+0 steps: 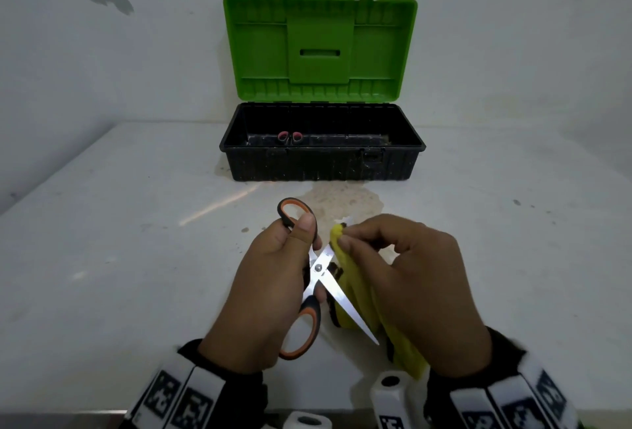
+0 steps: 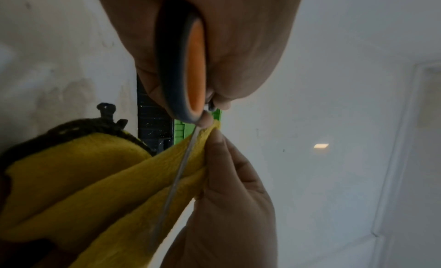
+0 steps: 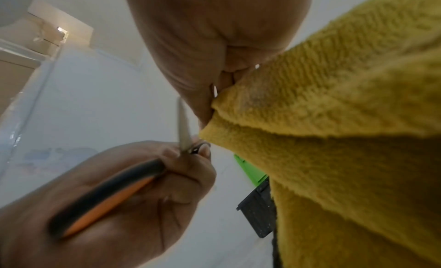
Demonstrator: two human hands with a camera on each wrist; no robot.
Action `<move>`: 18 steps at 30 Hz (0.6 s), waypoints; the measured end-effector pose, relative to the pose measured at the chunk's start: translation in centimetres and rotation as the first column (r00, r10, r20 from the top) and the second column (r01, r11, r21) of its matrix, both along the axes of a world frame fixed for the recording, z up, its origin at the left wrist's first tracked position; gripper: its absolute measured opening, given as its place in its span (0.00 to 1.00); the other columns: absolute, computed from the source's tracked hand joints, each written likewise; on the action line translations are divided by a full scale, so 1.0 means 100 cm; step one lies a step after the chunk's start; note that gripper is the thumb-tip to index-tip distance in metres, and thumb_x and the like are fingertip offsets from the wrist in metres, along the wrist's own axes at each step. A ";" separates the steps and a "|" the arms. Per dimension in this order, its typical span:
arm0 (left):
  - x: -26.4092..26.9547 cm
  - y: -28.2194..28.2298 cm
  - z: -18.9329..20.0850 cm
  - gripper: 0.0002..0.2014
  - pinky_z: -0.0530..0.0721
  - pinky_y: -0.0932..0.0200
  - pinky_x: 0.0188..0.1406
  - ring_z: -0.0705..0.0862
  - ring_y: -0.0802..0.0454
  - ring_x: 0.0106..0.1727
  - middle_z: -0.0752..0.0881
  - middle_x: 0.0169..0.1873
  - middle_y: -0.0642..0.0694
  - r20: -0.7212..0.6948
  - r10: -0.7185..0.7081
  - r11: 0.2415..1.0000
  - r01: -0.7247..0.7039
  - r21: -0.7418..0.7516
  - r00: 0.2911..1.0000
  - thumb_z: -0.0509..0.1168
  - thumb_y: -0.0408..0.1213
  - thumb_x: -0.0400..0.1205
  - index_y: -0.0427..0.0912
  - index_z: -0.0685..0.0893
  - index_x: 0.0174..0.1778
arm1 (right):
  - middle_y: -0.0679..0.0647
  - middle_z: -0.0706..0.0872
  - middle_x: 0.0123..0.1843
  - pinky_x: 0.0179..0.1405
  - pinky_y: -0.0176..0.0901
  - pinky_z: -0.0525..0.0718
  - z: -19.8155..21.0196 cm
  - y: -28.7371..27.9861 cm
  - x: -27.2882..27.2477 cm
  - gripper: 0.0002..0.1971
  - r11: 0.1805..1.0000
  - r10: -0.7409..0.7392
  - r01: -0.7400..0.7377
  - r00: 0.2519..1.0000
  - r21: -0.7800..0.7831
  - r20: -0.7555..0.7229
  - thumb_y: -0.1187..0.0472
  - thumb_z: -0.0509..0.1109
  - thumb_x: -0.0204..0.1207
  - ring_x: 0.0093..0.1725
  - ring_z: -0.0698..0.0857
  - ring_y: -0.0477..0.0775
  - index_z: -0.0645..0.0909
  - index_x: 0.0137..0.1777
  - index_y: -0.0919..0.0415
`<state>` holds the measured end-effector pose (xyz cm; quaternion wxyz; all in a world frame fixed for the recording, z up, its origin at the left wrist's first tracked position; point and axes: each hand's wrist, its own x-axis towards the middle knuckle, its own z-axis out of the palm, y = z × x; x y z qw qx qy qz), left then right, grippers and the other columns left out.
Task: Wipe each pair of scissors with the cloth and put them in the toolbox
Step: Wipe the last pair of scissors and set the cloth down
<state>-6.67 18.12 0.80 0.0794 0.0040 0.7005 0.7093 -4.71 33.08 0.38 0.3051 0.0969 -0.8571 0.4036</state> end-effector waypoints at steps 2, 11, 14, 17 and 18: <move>0.000 0.000 0.000 0.23 0.76 0.64 0.16 0.78 0.54 0.17 0.79 0.18 0.45 0.003 -0.002 1.000 0.002 -0.011 1.000 0.55 0.54 0.87 0.37 0.81 0.44 | 0.35 0.89 0.34 0.42 0.19 0.78 0.002 0.001 0.000 0.02 1.000 0.019 -0.018 0.999 -0.020 0.031 0.59 0.80 0.72 0.40 0.86 0.35 0.92 0.41 0.50; -0.001 0.001 0.002 0.22 0.77 0.65 0.17 0.79 0.54 0.19 0.80 0.21 0.42 0.013 -0.001 1.000 0.002 -0.019 1.000 0.55 0.55 0.86 0.40 0.82 0.44 | 0.34 0.87 0.33 0.40 0.21 0.78 -0.001 0.002 -0.001 0.03 0.998 0.025 -0.024 0.999 -0.056 0.024 0.59 0.80 0.72 0.40 0.86 0.37 0.91 0.39 0.50; -0.001 0.000 0.004 0.23 0.77 0.65 0.18 0.78 0.53 0.20 0.79 0.26 0.37 -0.001 -0.009 1.000 0.009 -0.011 1.000 0.55 0.56 0.86 0.38 0.81 0.46 | 0.35 0.88 0.34 0.40 0.22 0.79 0.001 -0.004 0.006 0.03 0.994 0.105 -0.106 0.994 0.015 0.044 0.57 0.80 0.72 0.40 0.86 0.36 0.90 0.40 0.48; 0.001 0.000 0.005 0.23 0.77 0.64 0.17 0.78 0.53 0.20 0.80 0.22 0.41 -0.015 -0.022 1.000 0.022 0.007 1.000 0.55 0.54 0.86 0.35 0.80 0.46 | 0.37 0.88 0.34 0.40 0.22 0.78 0.000 -0.002 0.005 0.03 0.996 0.090 -0.089 0.995 -0.025 0.051 0.58 0.79 0.72 0.39 0.85 0.37 0.91 0.39 0.49; 0.001 0.000 0.006 0.22 0.77 0.64 0.17 0.79 0.54 0.20 0.80 0.20 0.42 -0.015 -0.024 1.000 0.025 0.011 1.000 0.55 0.54 0.87 0.36 0.80 0.46 | 0.37 0.88 0.33 0.39 0.20 0.76 0.000 0.001 0.002 0.04 0.997 0.054 -0.050 0.997 -0.065 0.048 0.59 0.79 0.72 0.39 0.85 0.37 0.90 0.38 0.49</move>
